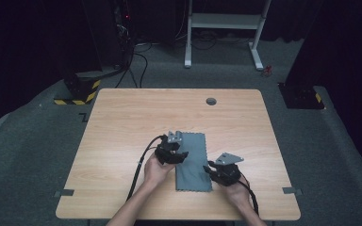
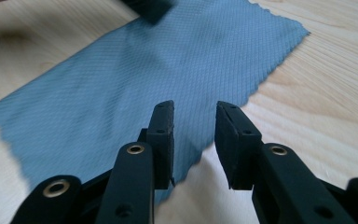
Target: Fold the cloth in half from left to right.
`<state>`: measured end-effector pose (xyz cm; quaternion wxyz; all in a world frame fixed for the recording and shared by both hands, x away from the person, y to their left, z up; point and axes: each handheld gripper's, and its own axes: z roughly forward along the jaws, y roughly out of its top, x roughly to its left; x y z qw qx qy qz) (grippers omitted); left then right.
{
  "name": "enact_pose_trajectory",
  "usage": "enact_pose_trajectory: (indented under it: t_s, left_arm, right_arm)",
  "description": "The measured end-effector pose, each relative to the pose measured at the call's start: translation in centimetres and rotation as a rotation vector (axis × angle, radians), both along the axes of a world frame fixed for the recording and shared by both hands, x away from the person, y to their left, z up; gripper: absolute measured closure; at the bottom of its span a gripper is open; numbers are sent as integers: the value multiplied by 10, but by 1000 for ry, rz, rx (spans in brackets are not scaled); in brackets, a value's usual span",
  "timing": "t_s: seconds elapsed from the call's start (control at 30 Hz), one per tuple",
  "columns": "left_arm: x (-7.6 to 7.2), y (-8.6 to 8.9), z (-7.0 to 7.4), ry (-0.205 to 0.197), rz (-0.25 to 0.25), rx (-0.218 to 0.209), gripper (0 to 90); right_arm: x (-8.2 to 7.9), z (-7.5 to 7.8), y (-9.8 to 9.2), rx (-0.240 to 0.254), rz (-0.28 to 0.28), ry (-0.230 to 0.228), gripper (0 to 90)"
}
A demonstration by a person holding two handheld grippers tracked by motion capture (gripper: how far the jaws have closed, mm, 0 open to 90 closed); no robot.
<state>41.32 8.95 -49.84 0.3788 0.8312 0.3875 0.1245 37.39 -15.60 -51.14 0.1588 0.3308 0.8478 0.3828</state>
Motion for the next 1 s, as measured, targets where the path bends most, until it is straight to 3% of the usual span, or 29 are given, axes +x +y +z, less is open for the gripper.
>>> enact_pose_trajectory:
  t_s: [0.07, 0.1, 0.27, 0.47, 0.67, 1.0]
  left_arm:
    - [-6, 2, -1, 3, 0, -11, 491]
    - [-17, 6, -4, 4, -5, -24, 490]
    - [-38, 16, -12, -25, 7, -15, 479]
    - [-50, 25, -23, -27, 35, -18, 468]
    - [-58, 27, -27, -91, 35, 25, 462]
    - [-64, 33, -28, -93, 44, 29, 431]
  right_arm:
    - [4, -1, 2, -3, 3, 1, 674]
    - [10, -3, 4, 6, 2, 1, 672]
    - [23, -6, 8, -10, -4, 25, 669]
    - [31, -11, 7, -2, 1, 34, 630]
    - [34, -11, 2, -5, -15, 27, 605]
    - [37, -11, -1, -8, -6, 26, 561]
